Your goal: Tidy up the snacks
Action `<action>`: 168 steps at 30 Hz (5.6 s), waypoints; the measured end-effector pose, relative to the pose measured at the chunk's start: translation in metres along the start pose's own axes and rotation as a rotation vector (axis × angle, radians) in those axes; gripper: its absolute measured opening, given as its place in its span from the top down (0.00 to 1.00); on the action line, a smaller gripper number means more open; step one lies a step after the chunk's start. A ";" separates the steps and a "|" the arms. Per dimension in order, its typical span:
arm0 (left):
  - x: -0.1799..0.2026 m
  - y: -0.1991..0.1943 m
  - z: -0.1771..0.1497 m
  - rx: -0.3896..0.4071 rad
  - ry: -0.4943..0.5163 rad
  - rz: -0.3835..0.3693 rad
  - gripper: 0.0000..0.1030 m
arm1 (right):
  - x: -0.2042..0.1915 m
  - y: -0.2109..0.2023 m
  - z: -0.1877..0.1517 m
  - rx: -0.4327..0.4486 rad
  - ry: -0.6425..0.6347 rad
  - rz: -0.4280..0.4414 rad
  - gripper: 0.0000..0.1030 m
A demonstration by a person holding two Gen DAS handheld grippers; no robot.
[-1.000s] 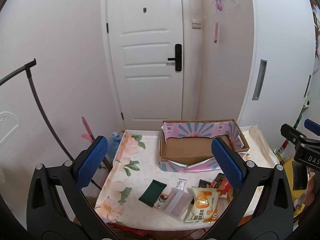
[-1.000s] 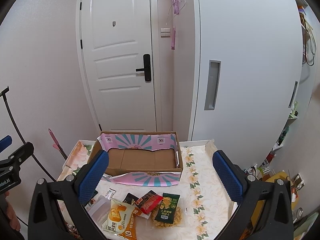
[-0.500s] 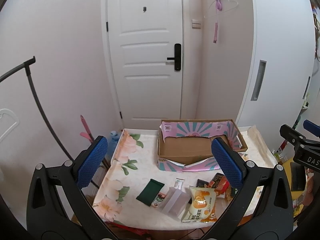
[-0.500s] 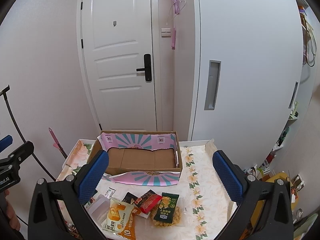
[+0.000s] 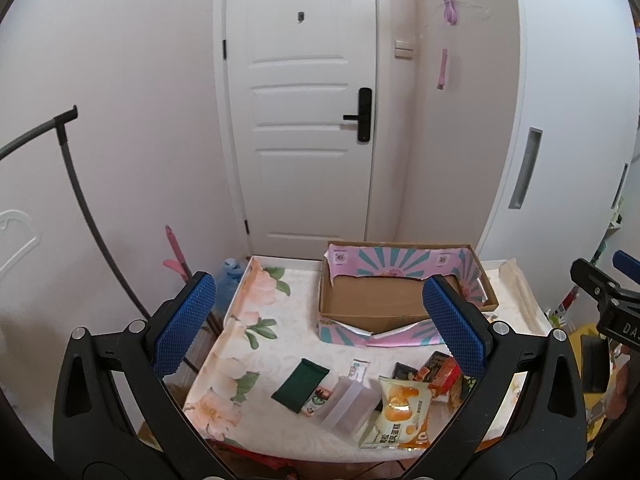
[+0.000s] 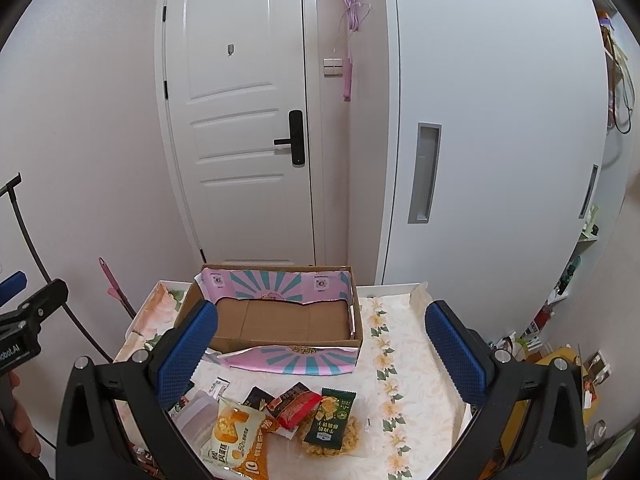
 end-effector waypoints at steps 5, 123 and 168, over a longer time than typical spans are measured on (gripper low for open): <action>-0.014 0.004 -0.003 -0.022 -0.015 0.044 0.00 | 0.000 0.004 -0.003 -0.012 -0.020 0.029 0.00; -0.013 0.216 -0.040 -0.350 -0.018 -0.376 0.62 | -0.046 0.148 -0.051 -0.232 0.097 0.022 0.40; 0.070 0.338 -0.095 -0.527 0.082 -0.207 0.00 | -0.008 0.300 -0.083 -0.471 0.100 0.152 0.40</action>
Point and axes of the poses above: each gripper's, at about its wrist camera, not at the fingertips, and y roughly the way its jaws point, x to its right, z to its top, the point moved 1 cm from there along y, roughly the way its jaws point, and after that the axes turned 13 degrees about x, right-handed, at the moved point
